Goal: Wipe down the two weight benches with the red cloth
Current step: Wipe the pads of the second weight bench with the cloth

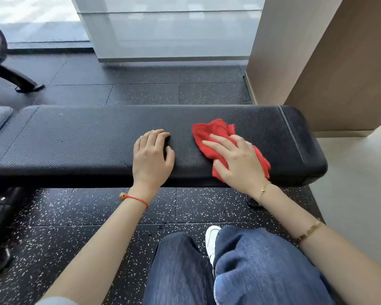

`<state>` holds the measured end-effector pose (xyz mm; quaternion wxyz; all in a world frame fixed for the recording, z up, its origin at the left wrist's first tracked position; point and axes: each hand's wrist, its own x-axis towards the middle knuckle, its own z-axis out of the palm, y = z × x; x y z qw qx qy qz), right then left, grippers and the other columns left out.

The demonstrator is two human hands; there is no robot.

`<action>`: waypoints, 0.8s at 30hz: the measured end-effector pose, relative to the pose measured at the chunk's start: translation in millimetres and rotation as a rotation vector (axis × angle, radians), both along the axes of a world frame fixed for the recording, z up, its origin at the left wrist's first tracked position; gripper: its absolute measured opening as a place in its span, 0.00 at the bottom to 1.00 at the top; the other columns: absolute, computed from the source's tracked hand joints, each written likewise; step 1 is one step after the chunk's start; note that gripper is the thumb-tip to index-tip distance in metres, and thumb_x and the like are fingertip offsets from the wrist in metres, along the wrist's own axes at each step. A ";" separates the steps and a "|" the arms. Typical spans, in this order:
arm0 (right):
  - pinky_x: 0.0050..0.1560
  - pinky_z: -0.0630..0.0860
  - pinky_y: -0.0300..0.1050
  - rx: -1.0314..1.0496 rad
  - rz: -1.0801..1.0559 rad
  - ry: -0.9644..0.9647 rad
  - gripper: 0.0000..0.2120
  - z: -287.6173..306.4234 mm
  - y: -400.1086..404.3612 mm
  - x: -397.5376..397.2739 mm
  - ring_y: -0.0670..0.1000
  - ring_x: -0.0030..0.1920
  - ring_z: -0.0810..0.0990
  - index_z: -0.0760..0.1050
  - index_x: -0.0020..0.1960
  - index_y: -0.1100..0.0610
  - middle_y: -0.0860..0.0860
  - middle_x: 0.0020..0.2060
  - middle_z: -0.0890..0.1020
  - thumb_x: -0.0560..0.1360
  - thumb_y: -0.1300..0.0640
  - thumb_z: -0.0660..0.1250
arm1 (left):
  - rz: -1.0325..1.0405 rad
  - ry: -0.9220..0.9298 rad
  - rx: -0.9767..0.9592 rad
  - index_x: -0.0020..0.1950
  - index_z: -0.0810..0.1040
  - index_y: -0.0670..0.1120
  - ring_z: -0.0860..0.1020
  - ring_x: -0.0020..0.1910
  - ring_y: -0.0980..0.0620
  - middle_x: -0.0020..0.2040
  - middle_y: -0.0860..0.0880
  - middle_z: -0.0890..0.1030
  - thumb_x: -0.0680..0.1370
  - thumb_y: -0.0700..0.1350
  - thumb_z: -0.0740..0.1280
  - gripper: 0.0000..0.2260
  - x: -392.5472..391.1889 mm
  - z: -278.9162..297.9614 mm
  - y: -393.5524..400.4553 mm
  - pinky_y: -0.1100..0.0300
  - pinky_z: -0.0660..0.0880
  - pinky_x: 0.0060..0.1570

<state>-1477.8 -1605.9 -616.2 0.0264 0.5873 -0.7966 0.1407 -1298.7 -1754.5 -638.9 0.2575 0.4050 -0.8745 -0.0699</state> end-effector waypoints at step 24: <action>0.66 0.63 0.53 -0.130 -0.581 0.001 0.24 -5.5 73.2 -76.3 0.59 0.64 0.69 0.72 0.68 0.44 0.43 0.70 0.72 0.73 0.48 0.55 | -0.186 -0.045 0.031 0.65 0.76 0.46 0.71 0.68 0.45 0.66 0.48 0.76 0.79 0.48 0.60 0.17 -97.6 6.6 59.7 0.47 0.62 0.72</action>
